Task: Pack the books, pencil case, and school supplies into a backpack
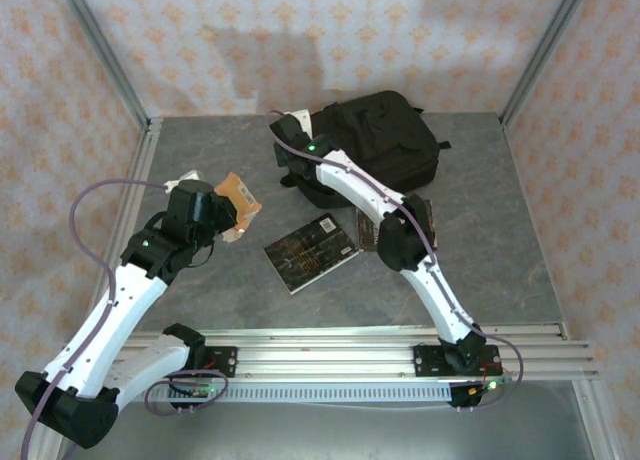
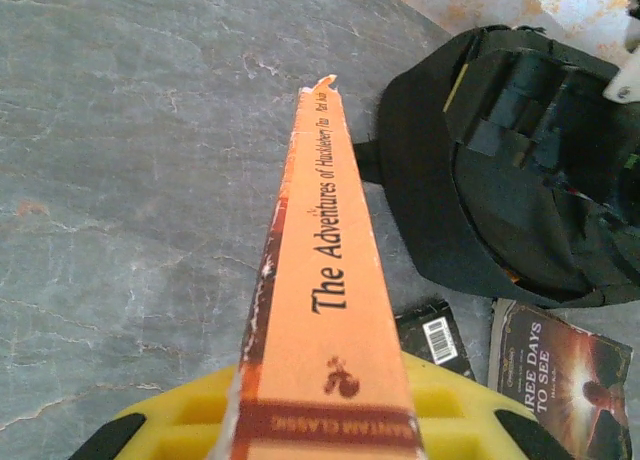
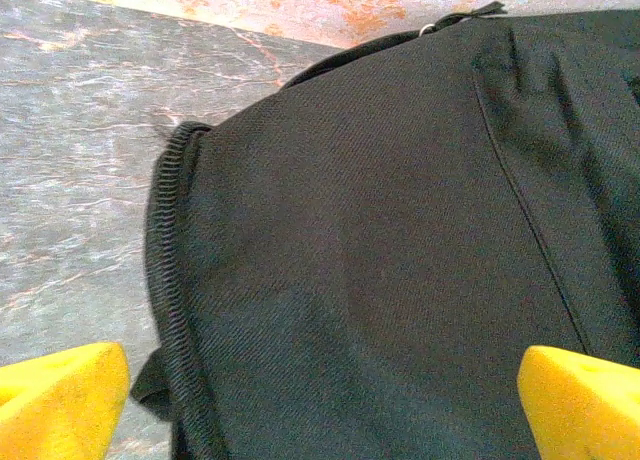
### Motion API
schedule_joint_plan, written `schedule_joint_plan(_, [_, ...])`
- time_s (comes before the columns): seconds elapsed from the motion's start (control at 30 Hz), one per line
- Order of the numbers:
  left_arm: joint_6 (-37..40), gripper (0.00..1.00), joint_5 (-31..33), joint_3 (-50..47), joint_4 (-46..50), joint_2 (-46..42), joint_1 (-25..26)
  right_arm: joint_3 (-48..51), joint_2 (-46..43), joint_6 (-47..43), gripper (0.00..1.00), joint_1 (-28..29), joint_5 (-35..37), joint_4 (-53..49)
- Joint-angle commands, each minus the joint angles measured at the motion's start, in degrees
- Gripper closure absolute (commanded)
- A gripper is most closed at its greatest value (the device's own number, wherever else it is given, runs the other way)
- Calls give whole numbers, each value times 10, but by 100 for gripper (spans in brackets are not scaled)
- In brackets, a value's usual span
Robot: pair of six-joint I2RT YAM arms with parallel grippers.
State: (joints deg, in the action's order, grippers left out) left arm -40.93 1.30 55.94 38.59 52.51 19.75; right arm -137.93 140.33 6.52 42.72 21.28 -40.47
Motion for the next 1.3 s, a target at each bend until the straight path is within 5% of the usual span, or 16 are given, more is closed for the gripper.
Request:
schedule_joint_plan(0.0, [1,100,-13,-4,-44,2,-4,-35,28,-25,1,5,69,18])
schedule_joint_plan(0.37, [-3,100,-24,-9,-53,7,-6,-68,70,-52,5,9,156,16])
schedule_joint_plan(0.53, [-4,100,-25,-10,-54,7,-7,-34,36,-60,28,0,188,30])
schedule_joint_plan(0.73, [-5,100,-24,-10,-54,5,-8,18,-9,-42,78,-32,153,33])
schedule_joint_plan(0.87, [-7,100,-37,-10,-65,10,-9,22,-35,-40,96,-45,106,6])
schedule_joint_plan(1.27, [-89,100,-181,-15,-236,97,-22,29,-155,-47,100,-76,-100,-73])
